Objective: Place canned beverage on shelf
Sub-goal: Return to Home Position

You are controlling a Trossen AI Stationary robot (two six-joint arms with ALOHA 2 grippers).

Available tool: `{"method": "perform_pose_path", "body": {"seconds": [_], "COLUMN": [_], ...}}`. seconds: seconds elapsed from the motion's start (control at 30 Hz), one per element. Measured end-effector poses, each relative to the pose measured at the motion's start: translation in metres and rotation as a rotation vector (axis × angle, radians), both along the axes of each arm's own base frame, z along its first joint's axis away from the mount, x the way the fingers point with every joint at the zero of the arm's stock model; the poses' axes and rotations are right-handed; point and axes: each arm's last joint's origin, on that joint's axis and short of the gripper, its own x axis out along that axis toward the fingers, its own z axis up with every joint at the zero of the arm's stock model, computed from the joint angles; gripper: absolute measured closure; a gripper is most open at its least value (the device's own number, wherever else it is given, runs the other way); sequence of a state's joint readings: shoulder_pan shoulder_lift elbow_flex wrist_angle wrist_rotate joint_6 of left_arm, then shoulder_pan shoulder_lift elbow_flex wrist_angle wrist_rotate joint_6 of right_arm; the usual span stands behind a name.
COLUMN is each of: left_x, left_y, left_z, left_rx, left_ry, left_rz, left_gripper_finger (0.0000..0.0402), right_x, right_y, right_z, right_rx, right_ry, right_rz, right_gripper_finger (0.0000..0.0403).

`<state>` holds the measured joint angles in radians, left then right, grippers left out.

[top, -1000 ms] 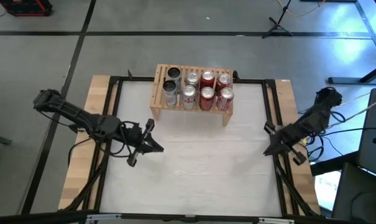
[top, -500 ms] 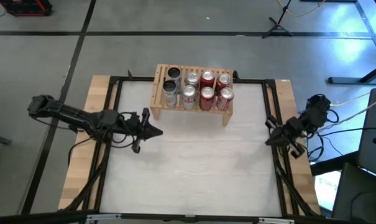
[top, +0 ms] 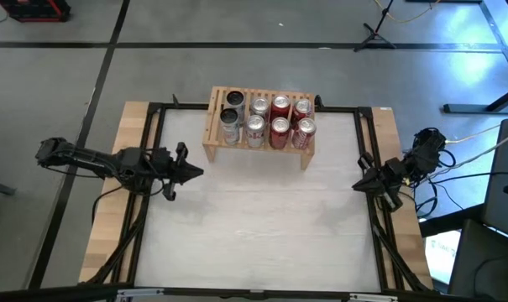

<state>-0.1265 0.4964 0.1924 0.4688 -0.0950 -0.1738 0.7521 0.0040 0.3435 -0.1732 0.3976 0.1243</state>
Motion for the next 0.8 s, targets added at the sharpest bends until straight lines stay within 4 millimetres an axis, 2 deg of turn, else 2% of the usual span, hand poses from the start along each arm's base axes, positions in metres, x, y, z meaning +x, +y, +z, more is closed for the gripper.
{"method": "perform_pose_path", "body": {"seconds": [0.23, 0.53, 0.8], "left_x": [-0.009, -0.014, -0.014], "left_y": [0.002, 0.002, 0.003], "left_z": [-0.013, -0.012, -0.012], "left_rx": [-0.017, -0.037, -0.055], "left_ry": [-0.014, -0.051, -0.047], "left_rz": [0.013, 0.013, 0.017], "left_gripper_finger": [0.0383, 0.0383, 0.0383], "right_x": [0.008, 0.02, 0.025], "right_y": [0.007, 0.02, 0.02], "right_z": [-0.015, -0.056, -0.072], "right_rx": [0.033, 0.054, 0.054], "right_ry": [-0.036, -0.062, -0.04], "right_rz": [-0.022, 0.027, -0.04], "right_gripper_finger": [0.0388, 0.0388, 0.0388]}}
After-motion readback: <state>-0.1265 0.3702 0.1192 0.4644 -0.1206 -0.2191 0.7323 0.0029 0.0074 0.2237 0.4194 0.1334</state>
